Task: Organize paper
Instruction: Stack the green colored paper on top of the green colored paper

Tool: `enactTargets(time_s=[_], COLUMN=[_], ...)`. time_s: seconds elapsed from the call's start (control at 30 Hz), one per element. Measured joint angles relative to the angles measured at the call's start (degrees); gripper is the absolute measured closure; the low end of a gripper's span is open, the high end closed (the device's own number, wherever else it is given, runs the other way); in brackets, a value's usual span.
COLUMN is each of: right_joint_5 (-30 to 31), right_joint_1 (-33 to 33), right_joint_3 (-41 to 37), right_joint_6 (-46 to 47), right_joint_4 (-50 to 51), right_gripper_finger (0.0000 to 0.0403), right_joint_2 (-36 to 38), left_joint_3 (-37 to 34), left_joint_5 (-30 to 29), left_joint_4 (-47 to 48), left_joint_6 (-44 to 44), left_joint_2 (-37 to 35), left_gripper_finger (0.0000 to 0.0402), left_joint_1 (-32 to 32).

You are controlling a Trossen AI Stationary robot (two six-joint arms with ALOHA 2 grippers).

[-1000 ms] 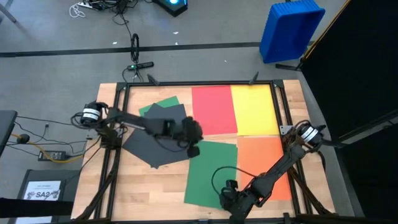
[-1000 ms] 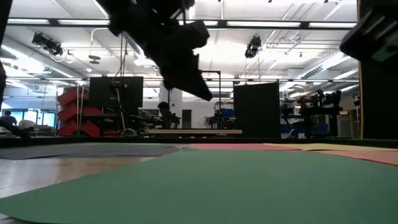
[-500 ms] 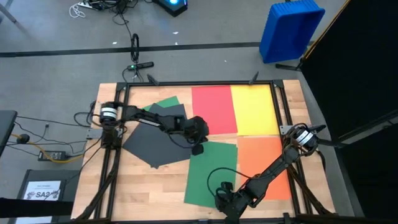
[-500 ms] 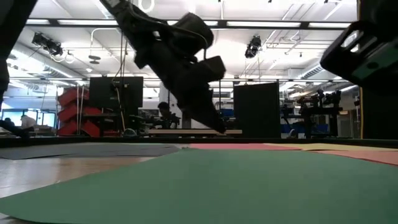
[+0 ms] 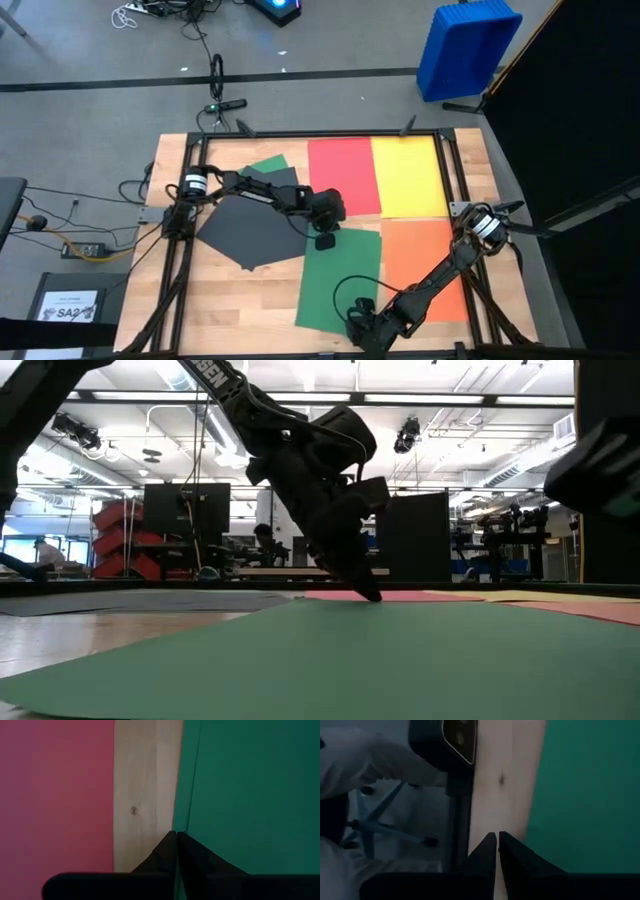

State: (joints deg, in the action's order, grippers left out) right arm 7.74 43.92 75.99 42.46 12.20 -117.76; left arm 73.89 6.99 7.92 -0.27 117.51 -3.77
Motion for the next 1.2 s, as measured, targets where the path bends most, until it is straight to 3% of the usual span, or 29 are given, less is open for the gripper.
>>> enactTargets(time_s=[0.7, 0.97, 1.07, 1.2], right_joint_5=[0.1, -0.1, 2.1, 6.5], right_joint_1=[0.9, 2.3, 2.2, 2.1], right_joint_3=[0.1, -0.2, -0.1, -0.1], right_joint_6=[4.2, 4.1, 3.5, 2.4], right_joint_4=[8.4, 8.0, 8.8, 12.6], right_gripper_finger=[0.0402, 0.0402, 0.0403, 0.0403], right_joint_2=[-0.1, 2.7, 4.2, 7.1], left_joint_3=[1.6, 1.6, -1.1, -11.0], left_joint_5=[-0.3, -5.7, -8.6, -9.0], left_joint_4=[2.4, 15.8, 16.4, 9.6], left_joint_6=[-0.2, -0.1, -1.1, -5.9], left_joint_2=[-3.1, -10.0, -13.4, -19.4], left_gripper_finger=[0.0402, 0.0402, 0.0402, 0.0402], left_joint_1=[-2.2, -1.9, -0.5, 1.2])
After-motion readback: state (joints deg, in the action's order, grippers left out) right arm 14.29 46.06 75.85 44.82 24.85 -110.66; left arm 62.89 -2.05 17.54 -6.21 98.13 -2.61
